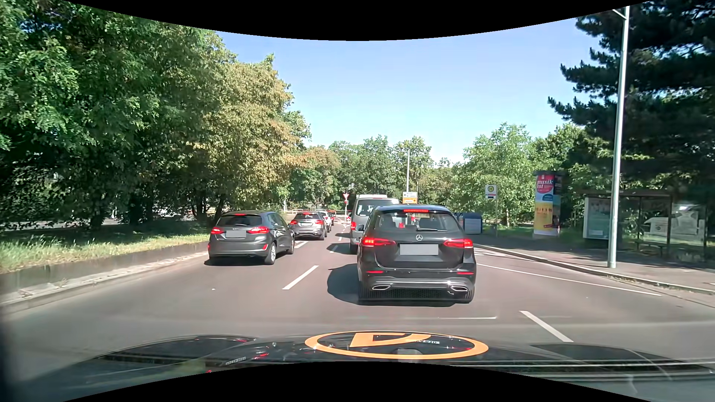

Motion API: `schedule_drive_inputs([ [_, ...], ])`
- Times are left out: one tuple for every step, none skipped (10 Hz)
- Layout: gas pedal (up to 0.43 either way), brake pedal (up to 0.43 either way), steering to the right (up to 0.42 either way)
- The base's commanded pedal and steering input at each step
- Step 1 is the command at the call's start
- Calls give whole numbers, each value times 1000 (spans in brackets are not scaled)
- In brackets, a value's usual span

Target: Follow the waypoints while adhering to traffic rules and regulations

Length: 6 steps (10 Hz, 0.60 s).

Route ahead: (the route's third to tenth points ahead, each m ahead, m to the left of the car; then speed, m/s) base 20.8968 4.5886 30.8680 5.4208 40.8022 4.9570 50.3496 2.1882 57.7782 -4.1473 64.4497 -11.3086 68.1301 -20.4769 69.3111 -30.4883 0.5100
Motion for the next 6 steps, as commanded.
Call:
schedule_drive_inputs([
  [0, 165, 31],
  [0, 165, 31],
  [0, 165, 31],
  [0, 165, 31],
  [0, 165, 31],
  [0, 165, 31],
])
